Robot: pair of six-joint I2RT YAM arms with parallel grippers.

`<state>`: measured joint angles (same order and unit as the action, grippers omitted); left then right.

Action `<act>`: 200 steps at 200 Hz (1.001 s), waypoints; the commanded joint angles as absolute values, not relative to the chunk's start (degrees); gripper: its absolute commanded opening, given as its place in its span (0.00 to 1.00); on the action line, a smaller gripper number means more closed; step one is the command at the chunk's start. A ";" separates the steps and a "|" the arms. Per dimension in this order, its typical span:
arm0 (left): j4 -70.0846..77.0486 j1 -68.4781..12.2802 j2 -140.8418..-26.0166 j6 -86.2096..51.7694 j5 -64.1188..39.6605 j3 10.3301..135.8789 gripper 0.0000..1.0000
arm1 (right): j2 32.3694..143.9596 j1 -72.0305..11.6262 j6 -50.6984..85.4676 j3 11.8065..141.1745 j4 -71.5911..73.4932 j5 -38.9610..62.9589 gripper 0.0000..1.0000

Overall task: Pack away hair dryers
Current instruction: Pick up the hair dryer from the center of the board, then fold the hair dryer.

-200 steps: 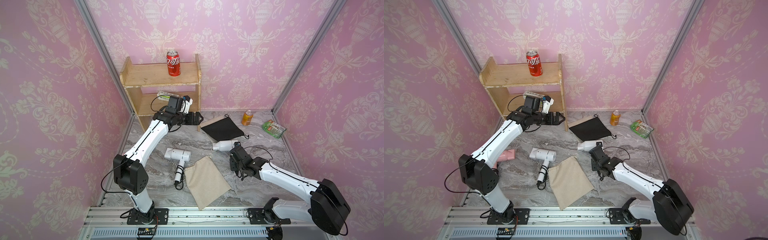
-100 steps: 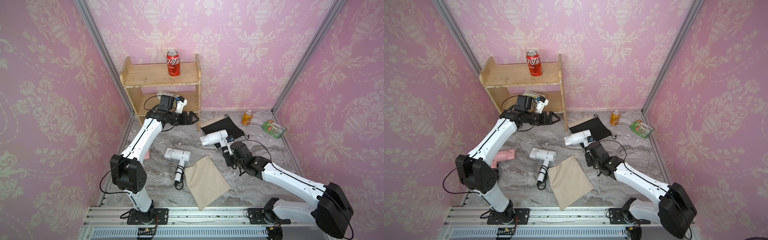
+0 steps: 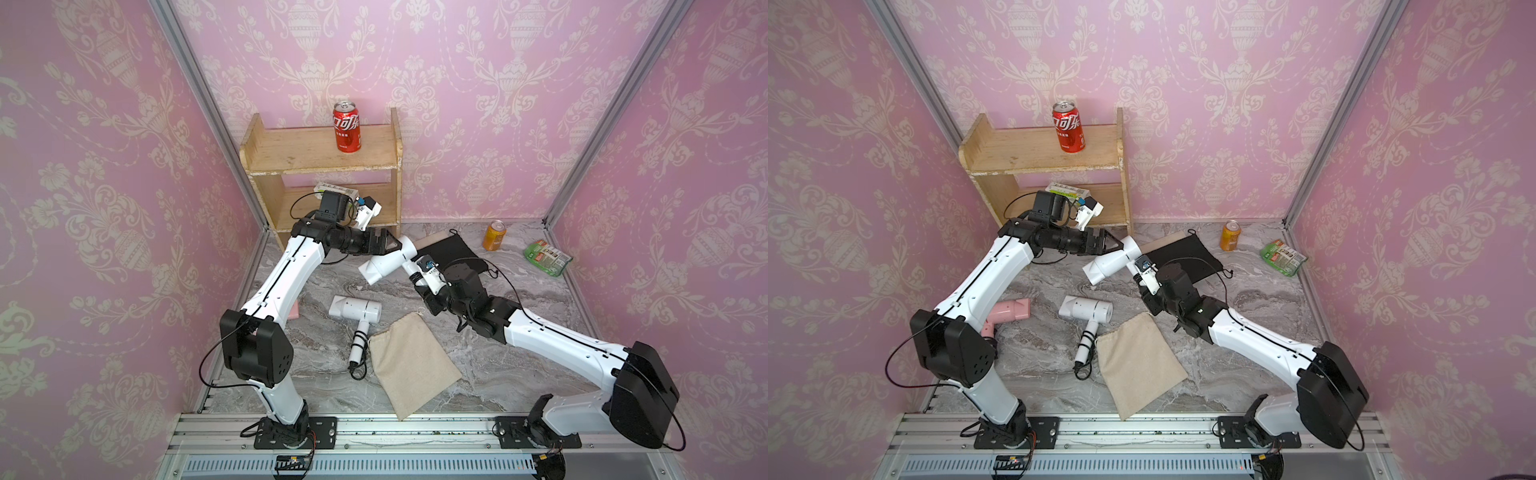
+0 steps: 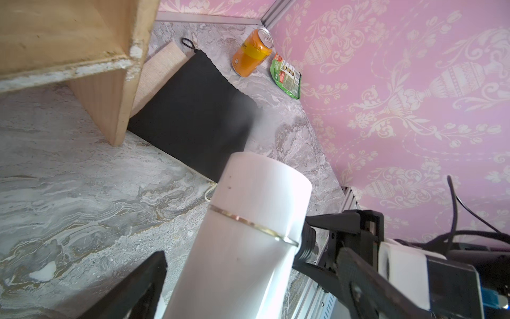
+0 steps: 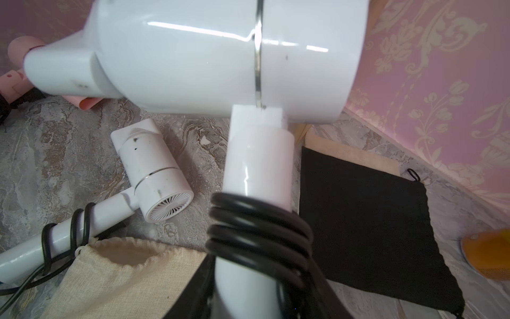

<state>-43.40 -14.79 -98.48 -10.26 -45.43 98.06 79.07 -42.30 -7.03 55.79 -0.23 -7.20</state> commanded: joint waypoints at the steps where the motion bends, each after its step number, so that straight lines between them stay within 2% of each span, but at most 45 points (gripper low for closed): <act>1: -46.71 -14.33 -99.40 -5.42 -49.19 100.75 0.97 | 79.13 -42.57 -10.77 59.65 4.80 -4.72 0.34; 29: -48.42 -14.50 -101.72 -4.15 -50.52 103.23 0.89 | 79.98 -42.57 -12.61 61.28 4.00 -3.54 0.34; 74: -49.22 -14.48 -103.63 -2.87 -51.59 105.11 0.86 | 80.77 -42.59 -14.61 63.20 2.60 -1.99 0.35; 113: -50.98 -14.48 -104.98 -1.42 -53.30 106.72 0.78 | 81.21 -42.62 -15.49 64.40 1.67 -0.62 0.35; 126: -51.50 -14.48 -105.40 -1.32 -53.66 107.30 0.75 | 81.45 -42.58 -15.78 64.81 1.41 -0.53 0.35; 146: -50.77 -14.45 -105.75 -2.07 -54.26 107.63 0.64 | 81.81 -42.56 -15.93 65.41 0.91 0.05 0.35; 170: -49.48 -14.42 -105.72 -3.13 -55.00 107.84 0.59 | 82.00 -42.58 -15.98 65.74 0.71 0.00 0.35; 200: -46.39 -14.44 -105.46 -5.75 -55.90 107.38 0.49 | 82.00 -42.53 -16.07 66.18 0.66 -0.46 0.35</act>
<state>-48.86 -13.87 -104.84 -1.61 -51.70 106.15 81.52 -41.80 -14.00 62.89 -3.68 -2.79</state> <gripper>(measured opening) 0.727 0.443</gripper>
